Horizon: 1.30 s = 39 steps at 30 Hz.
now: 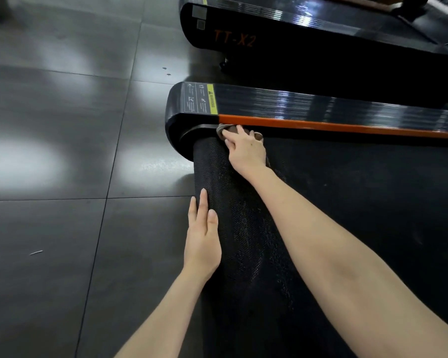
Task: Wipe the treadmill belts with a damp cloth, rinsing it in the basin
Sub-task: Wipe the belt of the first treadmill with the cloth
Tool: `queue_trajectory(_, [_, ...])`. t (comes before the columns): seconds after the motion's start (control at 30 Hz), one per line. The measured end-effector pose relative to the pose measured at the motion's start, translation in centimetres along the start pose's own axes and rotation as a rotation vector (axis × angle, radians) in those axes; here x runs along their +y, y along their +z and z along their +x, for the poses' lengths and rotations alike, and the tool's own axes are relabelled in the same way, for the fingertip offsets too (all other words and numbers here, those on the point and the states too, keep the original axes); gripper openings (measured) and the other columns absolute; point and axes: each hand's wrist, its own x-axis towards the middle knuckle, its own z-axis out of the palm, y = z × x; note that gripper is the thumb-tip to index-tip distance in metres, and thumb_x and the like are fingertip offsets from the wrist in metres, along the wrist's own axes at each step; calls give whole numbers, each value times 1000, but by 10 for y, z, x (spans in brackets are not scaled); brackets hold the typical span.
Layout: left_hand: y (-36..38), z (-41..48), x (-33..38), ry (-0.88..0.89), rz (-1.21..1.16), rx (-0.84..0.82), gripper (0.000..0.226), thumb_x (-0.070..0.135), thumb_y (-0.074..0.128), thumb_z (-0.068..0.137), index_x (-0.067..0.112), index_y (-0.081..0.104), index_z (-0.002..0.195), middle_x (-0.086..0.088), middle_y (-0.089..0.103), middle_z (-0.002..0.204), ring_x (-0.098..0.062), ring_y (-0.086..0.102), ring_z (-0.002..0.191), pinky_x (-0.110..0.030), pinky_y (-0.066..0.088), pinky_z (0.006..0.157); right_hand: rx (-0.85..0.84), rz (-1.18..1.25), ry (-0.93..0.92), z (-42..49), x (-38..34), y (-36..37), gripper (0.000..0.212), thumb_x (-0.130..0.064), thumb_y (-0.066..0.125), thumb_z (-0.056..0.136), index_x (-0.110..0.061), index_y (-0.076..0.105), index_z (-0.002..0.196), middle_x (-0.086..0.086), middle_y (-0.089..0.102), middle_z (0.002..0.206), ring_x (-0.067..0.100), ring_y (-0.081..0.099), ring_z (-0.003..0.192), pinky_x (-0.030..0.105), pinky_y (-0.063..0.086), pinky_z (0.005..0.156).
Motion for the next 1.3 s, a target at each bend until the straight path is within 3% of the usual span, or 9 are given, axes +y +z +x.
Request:
queue_trajectory(0.2, [0,0,5,-1,5,18,47,31,26,104,36,15,149,10,4,159,3,14,136,-13,12,96,-79,41,-209,-49,-4,-7,35,-23,41,100,-33,55,130,2,25,155,35,23,141,58,14,113])
queue_trajectory(0.3, [-6,-1,10,-35,-54,-48,48,26,30,104,30,17,150,8,8,159,-9,14,143,-15,8,101,-110,25,-289,-104,-3,-15,32,-20,43,97,-27,62,122,7,34,151,40,33,135,61,24,107])
queue_trajectory(0.37, [-19,-3,9,-128,-280,-68,48,19,35,103,27,24,149,6,30,151,-15,31,139,-26,19,112,-101,27,-371,-157,0,-23,34,-17,42,91,-23,66,114,13,45,143,46,45,125,64,36,96])
queue_trajectory(0.43, [-34,-18,4,-270,-430,-44,45,21,38,102,30,32,145,6,51,132,-15,50,118,-35,40,98,-108,10,-496,-217,4,-27,39,-18,41,82,-24,67,110,14,50,138,48,51,117,66,41,90])
queue_trajectory(0.57, [-54,-55,-19,-455,-393,-29,42,36,41,100,30,38,141,3,49,138,-21,50,116,-36,38,87,-203,-68,-747,-255,5,-33,43,-18,43,79,-32,63,114,6,49,141,41,50,122,66,38,90])
queue_trajectory(0.8, [-82,-69,-21,-357,-307,37,39,34,41,101,22,43,138,-1,48,138,-21,48,119,-44,39,102,-231,-120,-410,-132,-47,-12,34,-21,41,99,-35,59,124,-10,30,153,25,17,144,63,12,111])
queue_trajectory(0.97, [-86,-75,-8,-276,-246,18,41,29,39,102,19,41,141,0,47,139,-20,44,124,-39,35,101,-285,-56,-631,-235,-23,-30,32,-13,53,89,-29,67,113,-3,42,146,34,27,140,70,17,106])
queue_trajectory(1.1, [-82,-81,1,-259,-169,3,29,30,38,102,25,53,126,2,49,117,-17,45,108,-37,39,95,-401,34,-842,-359,0,-52,35,-21,44,85,-32,67,110,-4,47,142,32,33,138,67,16,105])
queue_trajectory(1.3, [-75,-90,19,-235,-90,-18,36,30,38,102,22,47,135,4,48,115,-15,45,106,-36,40,97,-527,0,-773,-317,-6,-56,43,-32,32,88,-33,65,115,-1,44,145,23,38,136,70,13,106])
